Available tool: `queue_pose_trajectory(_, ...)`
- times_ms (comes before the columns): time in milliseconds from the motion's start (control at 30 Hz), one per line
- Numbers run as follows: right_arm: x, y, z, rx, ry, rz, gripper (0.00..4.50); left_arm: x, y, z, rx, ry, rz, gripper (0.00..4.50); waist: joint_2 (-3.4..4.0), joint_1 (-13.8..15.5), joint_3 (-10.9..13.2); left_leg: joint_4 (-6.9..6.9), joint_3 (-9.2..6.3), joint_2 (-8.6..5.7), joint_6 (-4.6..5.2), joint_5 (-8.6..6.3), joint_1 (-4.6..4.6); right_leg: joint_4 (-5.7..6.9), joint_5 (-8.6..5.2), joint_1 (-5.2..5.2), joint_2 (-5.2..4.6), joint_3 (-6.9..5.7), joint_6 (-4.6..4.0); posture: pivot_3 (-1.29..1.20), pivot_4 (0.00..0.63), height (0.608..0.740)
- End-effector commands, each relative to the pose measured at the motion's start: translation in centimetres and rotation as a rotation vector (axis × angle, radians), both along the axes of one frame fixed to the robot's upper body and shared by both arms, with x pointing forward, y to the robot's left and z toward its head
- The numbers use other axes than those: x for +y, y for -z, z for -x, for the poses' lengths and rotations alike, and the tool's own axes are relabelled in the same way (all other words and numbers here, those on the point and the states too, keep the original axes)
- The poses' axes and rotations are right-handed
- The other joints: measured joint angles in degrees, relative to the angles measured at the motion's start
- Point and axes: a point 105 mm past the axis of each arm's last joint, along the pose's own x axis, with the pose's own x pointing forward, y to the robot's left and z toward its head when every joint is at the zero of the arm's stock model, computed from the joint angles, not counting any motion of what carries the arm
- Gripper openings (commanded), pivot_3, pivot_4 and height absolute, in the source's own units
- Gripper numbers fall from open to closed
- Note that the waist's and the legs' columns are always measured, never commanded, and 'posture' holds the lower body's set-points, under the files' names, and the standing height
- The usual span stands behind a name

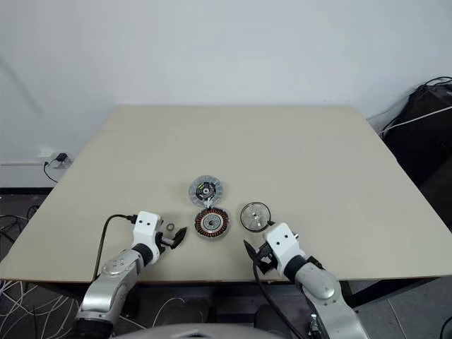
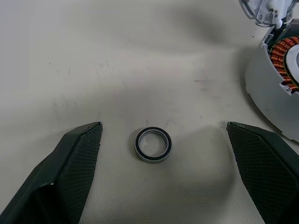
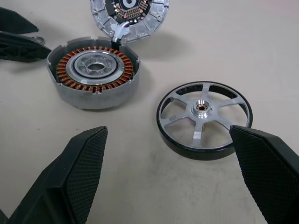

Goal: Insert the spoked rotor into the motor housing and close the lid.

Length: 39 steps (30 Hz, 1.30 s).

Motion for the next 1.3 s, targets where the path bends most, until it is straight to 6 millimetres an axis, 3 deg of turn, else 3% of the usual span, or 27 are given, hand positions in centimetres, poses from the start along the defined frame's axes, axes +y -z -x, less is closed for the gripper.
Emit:
queue_pose_trajectory(33,0.1,-1.6,-0.5,-0.067,-0.001,-0.011,4.49,-0.1,0.1,-0.3,0.009,-0.003,-0.013,4.5,0.05,0.0,-0.1,0.0,0.0,0.0,0.0,0.0,0.01,0.0,0.0,0.01,-0.01,0.0,0.0,0.0,0.0,0.74)
queue_pose_trajectory(167,0.2,-1.6,-0.5,-0.067,-0.004,-0.011,4.49,0.1,0.6,-0.1,0.031,-0.013,-0.037,4.5,0.11,0.01,-0.21,0.0,-0.01,0.01,0.0,0.0,0.07,0.0,0.0,0.06,-0.04,0.0,0.0,0.0,0.0,0.74)
queue_pose_trajectory(267,0.2,-1.6,-0.6,-0.068,-0.005,-0.011,4.5,0.2,0.7,-0.2,0.033,-0.019,-0.051,3.92,0.16,-0.02,-0.28,0.0,-0.01,0.01,0.0,0.0,0.11,0.0,0.0,0.09,-0.05,0.0,0.0,0.0,0.0,0.74)
queue_pose_trajectory(600,0.1,-1.6,-0.6,-0.068,0.007,-0.011,4.5,0.3,0.6,-0.3,0.028,-0.024,-0.073,0.68,0.23,0.07,-0.36,0.0,-0.01,0.0,0.0,0.0,0.1,-0.03,0.0,0.09,-0.1,0.0,0.0,0.0,0.0,0.74)
queue_pose_trajectory(767,0.1,-1.5,-0.6,-0.066,0.01,-0.011,4.5,0.3,0.6,-0.4,0.027,-0.023,-0.076,0.67,0.26,0.06,-0.38,0.0,-0.01,0.0,0.0,0.0,0.1,-0.03,0.0,0.1,-0.11,0.0,0.0,0.0,0.0,0.74)
queue_pose_trajectory(900,0.0,-1.5,-0.6,-0.066,0.012,-0.008,4.5,0.1,-0.9,-1.1,-0.046,-0.037,-0.032,0.67,0.25,0.08,-0.38,0.0,-0.02,0.0,0.0,0.0,0.1,-0.03,0.0,0.1,-0.13,0.0,0.0,0.0,0.0,0.74)
queue_pose_trajectory(1100,0.0,-1.5,-0.7,-0.065,0.011,-0.007,4.5,-3.9,-5.6,-1.6,-0.213,0.128,0.165,0.67,0.03,0.19,-0.23,0.0,-0.02,0.01,0.0,0.0,0.04,-0.06,0.0,0.07,-0.18,-0.01,0.0,0.0,0.0,0.74)
queue_pose_trajectory(1300,0.1,-1.4,-0.7,-0.063,0.013,-0.008,4.5,-6.5,-6.9,-1.1,-0.215,0.294,0.214,0.67,0.05,0.17,-0.23,-0.03,0.0,0.01,0.0,0.0,0.04,-0.1,0.0,0.07,-0.12,0.0,-0.01,0.0,0.0,0.74)
